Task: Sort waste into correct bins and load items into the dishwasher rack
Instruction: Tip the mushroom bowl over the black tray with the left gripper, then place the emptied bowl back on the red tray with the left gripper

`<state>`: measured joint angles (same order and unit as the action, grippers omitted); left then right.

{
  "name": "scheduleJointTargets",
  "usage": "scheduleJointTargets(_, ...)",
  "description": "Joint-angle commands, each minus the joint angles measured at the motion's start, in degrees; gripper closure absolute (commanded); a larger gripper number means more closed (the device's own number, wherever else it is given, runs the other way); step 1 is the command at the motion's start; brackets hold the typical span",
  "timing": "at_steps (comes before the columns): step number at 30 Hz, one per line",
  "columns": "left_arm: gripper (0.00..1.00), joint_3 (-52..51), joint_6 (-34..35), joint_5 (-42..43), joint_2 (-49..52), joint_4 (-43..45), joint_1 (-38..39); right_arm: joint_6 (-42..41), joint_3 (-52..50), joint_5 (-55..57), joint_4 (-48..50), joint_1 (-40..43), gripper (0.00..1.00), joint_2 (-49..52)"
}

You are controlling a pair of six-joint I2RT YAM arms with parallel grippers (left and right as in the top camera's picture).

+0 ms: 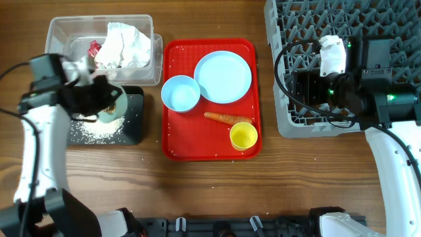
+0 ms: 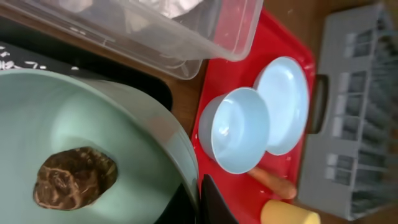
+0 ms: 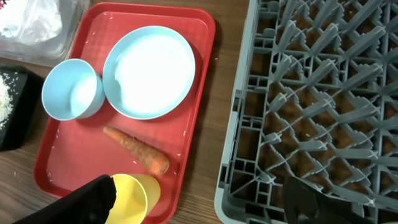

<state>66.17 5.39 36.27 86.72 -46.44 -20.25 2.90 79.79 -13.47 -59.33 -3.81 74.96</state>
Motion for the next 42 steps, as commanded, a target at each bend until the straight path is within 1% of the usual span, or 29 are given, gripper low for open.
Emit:
scheduleJointTargets(1, 0.96, 0.5, -9.8, 20.4, 4.7, 0.4, -7.0, 0.1, 1.2, 0.1, 0.2, 0.1, 0.11, 0.6)
scheduleJointTargets(6, 0.96, 0.5, -13.7, 32.6, 12.6, 0.3, -13.1, 0.0, 1.2, 0.1, 0.1, 0.1, 0.12, 0.6)
scheduleJointTargets(8, 0.96, 0.5, -15.8, 38.4, 15.8, 0.3, -14.7, 0.0, 1.2, 0.1, 0.1, 0.1, 0.12, 0.6)
scheduleJointTargets(10, 0.96, 0.5, -17.5, 46.2, 20.0, 0.4, -16.3, 0.0, 1.2, 0.1, 0.1, 0.1, 0.12, 0.6)
scheduleJointTargets(13, 0.96, 0.5, -18.6, 54.1, 23.8, 0.3, -17.5, -0.1, 1.2, 0.1, 0.0, 0.1, 0.12, 0.6)
scheduleJointTargets(16, 0.96, 0.5, -18.1, 54.1, 25.2, -0.2, -17.8, -0.1, 1.2, 0.1, -0.3, 0.1, 0.12, 0.6)
scheduleJointTargets(24, 0.96, 0.5, -18.1, 54.1, 24.5, -0.9, -17.8, -0.1, 1.2, 0.1, -0.8, 0.1, 0.12, 0.6)
scheduleJointTargets(27, 0.96, 0.7, -18.1, 54.1, 21.0, -1.2, -17.4, -0.1, 1.2, 0.1, -0.7, 0.1, 0.12, 0.6)
scheduleJointTargets(28, 0.96, 0.7, -18.3, 54.1, 18.9, -1.2, -17.0, -0.1, 1.2, 0.1, -0.7, 0.1, 0.12, 0.6)
scheduleJointTargets(29, 0.96, 0.7, -18.7, 53.9, 14.6, -1.1, -15.6, -0.1, 1.2, 0.1, -0.4, 0.1, 0.12, 0.6)
scheduleJointTargets(30, 0.96, 0.7, -18.7, 53.1, 11.9, -0.9, -14.4, -0.1, 1.2, 0.1, -0.3, 0.1, 0.12, 0.6)
scheduleJointTargets(31, 0.96, 0.7, -18.7, 50.6, 8.3, -0.7, -12.5, -0.1, 1.2, 0.1, -0.3, 0.1, 0.12, 0.6)
scheduleJointTargets(34, 0.96, 0.7, -17.0, 38.2, 0.0, -0.7, -5.7, -0.1, 1.2, 0.0, -0.3, 0.1, 0.12, 0.6)
scheduleJointTargets(36, 0.96, 0.7, -12.9, 24.0, -5.2, -0.7, 1.9, -0.4, 1.2, -0.2, -0.3, 0.1, 0.12, 0.6)
scheduleJointTargets(38, 0.96, 0.7, -9.9, 12.1, -7.8, -1.2, 9.1, -0.5, 1.2, -0.2, -0.3, 0.1, 0.12, 0.6)
scheduleJointTargets(40, 0.96, 0.7, -8.0, 1.9, -8.7, -1.7, 16.3, -0.5, 1.2, -0.2, -0.3, 0.1, 0.12, 0.6)
scheduleJointTargets(42, 0.96, 0.5, -7.1, -6.3, -8.2, -2.4, 23.3, -0.5, 1.2, -0.2, -0.3, 0.1, 0.12, 0.6)
